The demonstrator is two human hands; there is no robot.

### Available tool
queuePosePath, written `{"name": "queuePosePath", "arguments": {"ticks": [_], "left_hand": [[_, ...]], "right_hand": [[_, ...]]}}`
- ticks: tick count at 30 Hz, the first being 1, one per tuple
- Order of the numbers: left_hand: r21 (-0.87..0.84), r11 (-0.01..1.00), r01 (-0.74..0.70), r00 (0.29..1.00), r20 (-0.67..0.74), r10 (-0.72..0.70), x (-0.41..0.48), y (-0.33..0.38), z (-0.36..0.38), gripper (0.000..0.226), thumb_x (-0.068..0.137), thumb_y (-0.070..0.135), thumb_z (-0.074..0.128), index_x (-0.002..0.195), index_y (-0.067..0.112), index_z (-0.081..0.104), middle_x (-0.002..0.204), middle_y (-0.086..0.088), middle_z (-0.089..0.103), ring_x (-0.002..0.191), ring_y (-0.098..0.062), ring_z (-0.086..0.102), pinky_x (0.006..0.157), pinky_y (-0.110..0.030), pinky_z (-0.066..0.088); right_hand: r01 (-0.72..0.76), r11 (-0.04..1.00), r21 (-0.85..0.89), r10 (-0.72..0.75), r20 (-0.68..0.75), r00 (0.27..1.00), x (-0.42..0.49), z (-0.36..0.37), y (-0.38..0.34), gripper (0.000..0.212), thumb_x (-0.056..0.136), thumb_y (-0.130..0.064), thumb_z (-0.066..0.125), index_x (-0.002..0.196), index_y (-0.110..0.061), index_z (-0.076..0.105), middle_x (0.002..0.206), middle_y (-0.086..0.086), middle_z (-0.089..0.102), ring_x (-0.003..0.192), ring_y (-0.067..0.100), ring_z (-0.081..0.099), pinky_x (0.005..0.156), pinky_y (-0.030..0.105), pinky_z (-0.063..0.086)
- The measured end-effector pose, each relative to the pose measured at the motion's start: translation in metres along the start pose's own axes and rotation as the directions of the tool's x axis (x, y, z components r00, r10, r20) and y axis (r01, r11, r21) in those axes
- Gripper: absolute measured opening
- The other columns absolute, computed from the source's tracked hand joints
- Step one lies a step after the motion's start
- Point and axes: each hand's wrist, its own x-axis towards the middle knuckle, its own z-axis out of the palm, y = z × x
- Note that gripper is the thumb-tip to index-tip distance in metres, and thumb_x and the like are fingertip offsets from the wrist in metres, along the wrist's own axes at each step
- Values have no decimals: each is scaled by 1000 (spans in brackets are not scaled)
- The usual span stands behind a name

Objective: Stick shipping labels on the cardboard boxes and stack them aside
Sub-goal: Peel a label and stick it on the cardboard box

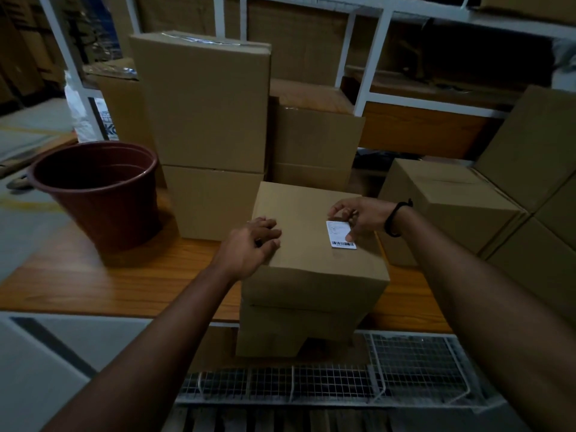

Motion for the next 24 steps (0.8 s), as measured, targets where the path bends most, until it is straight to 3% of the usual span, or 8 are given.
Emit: {"name": "queuePosePath", "arguments": {"ticks": [4,7,10,15,20,24], "left_hand": [[-20,1000,0,1000,-13,-1,1,1,0,31,99,28,55,128,23,63,150,7,44,143,-7,28,116,-36,27],[-25,1000,1,1000,-22,-1,0,1,1,31,99,26,56,128,21,64,149,6,45,143,-8,29,117,-35,26],[-24,1000,4,1000,-7,-4,1,-2,2,31,99,29,54,128,24,63,150,8,45,143,-7,28,118,-39,26],[-25,1000,6,1000,0,-6,1,-4,3,32,99,31,53,130,26,61,150,9,44,144,-7,27,117,-43,28],[-23,1000,5,1000,-4,-5,1,-1,4,32,99,31,54,130,24,61,150,9,44,143,-6,26,117,-41,26],[-22,1000,-5,1000,-10,5,1,-2,4,32,99,30,54,129,24,62,150,9,44,143,-6,27,117,-39,26]], "right_hand": [[-45,997,65,53,-132,990,-7,6,17,50,68,-10,85,108,-22,57,98,-1,56,96,19,53,76,29,45],[-78,996,48,84,-157,984,-9,13,20,60,62,-17,90,111,-20,55,96,0,56,90,17,53,77,33,48],[-104,995,10,105,-148,983,-8,15,17,61,61,-17,91,109,-18,54,95,-1,55,88,17,52,86,39,50],[-135,990,-37,128,-141,982,-6,13,11,64,63,-20,90,112,-21,49,95,-7,50,98,17,50,90,36,49],[-131,991,15,132,-124,983,-7,12,11,54,62,-14,90,103,-18,56,88,-5,53,84,12,50,75,29,46],[-154,988,16,155,-166,974,-7,15,12,62,59,-15,92,106,-23,51,98,-4,53,101,20,52,90,38,50]]}}
